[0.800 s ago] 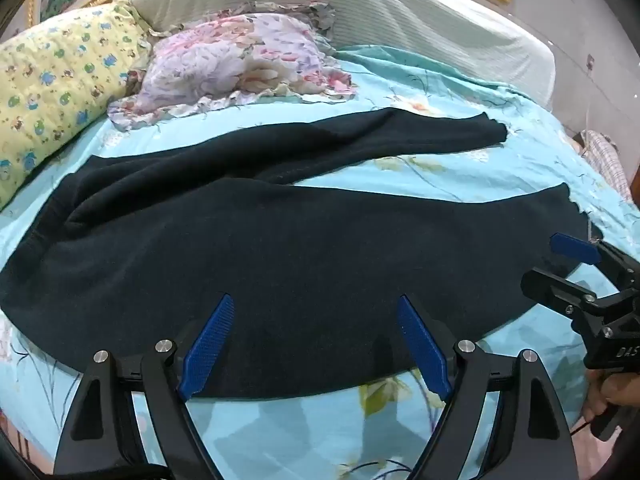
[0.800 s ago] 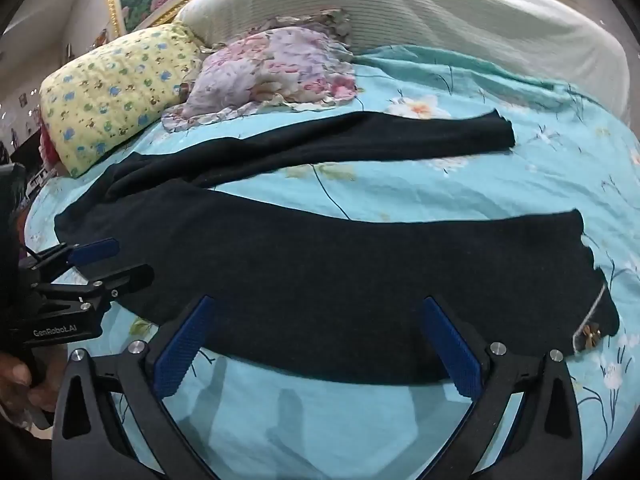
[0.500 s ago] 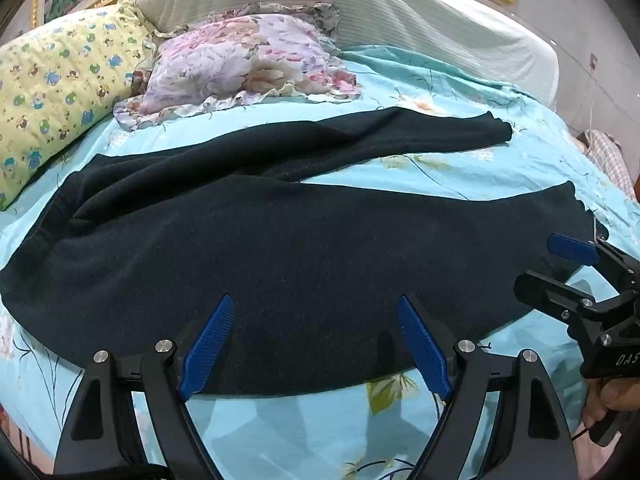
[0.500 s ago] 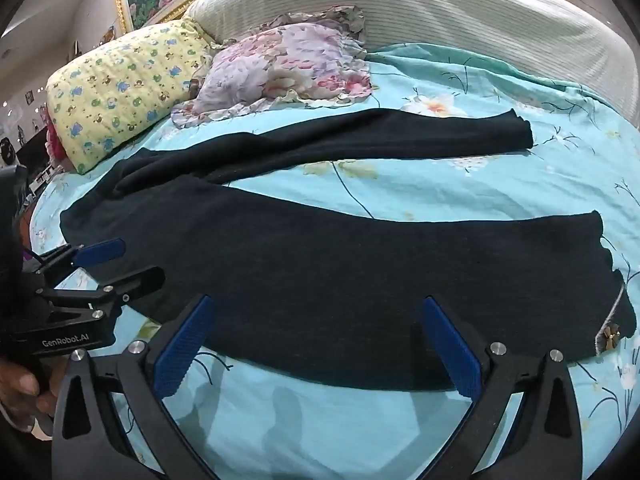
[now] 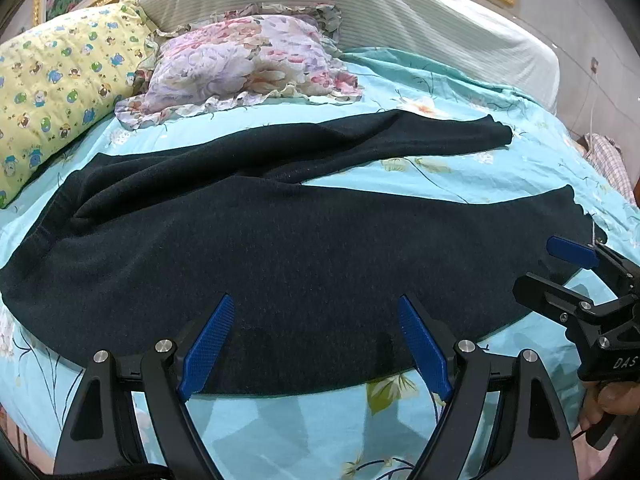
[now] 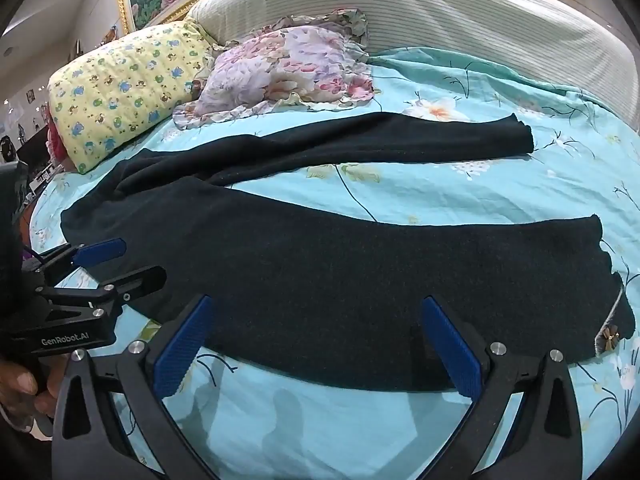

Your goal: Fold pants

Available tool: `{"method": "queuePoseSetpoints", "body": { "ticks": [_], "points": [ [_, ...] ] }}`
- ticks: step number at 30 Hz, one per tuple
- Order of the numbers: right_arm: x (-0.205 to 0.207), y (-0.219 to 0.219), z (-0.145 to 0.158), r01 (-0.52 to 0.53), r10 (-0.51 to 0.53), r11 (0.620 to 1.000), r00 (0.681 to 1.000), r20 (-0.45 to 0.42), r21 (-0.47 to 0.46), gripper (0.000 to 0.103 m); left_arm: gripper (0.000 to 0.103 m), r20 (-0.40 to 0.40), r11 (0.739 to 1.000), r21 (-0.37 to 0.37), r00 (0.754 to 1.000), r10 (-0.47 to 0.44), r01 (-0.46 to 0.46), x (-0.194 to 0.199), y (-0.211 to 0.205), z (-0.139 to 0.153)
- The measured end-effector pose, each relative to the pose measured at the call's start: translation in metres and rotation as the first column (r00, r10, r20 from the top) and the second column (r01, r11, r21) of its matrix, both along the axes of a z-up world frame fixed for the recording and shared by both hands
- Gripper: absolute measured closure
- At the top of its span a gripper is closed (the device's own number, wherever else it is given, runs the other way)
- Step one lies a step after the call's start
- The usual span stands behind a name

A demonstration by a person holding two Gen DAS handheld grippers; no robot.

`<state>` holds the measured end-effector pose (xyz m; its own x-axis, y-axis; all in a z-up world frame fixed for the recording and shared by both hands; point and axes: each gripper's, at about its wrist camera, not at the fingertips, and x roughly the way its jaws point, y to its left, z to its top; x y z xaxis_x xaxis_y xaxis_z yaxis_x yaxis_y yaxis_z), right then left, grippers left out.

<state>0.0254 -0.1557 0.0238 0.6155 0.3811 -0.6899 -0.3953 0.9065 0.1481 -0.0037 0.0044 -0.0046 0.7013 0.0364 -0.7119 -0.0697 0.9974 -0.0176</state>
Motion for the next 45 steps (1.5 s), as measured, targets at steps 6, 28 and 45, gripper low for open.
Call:
{"method": "queuePoseSetpoints", "body": {
  "ticks": [6,28,45],
  "points": [
    [-0.0025,0.0002,0.0004,0.001,-0.001,1.0,1.0,0.0,0.003,0.0,0.019,-0.006,1.0,-0.005,1.0,0.001,-0.001,0.0006,0.0014,-0.0003],
    [-0.005,0.004,0.001,-0.006,0.006,1.0,1.0,0.0,0.012,0.0,0.019,-0.008,1.0,-0.009,1.0,0.001,-0.002,0.0005,0.0014,-0.0011],
    [-0.0048,0.0039,0.002,-0.011,0.011,1.0,1.0,0.004,0.019,0.0,0.019,-0.013,1.0,-0.011,1.0,0.0,-0.001,-0.0009,0.0011,-0.0016]
  ]
}}
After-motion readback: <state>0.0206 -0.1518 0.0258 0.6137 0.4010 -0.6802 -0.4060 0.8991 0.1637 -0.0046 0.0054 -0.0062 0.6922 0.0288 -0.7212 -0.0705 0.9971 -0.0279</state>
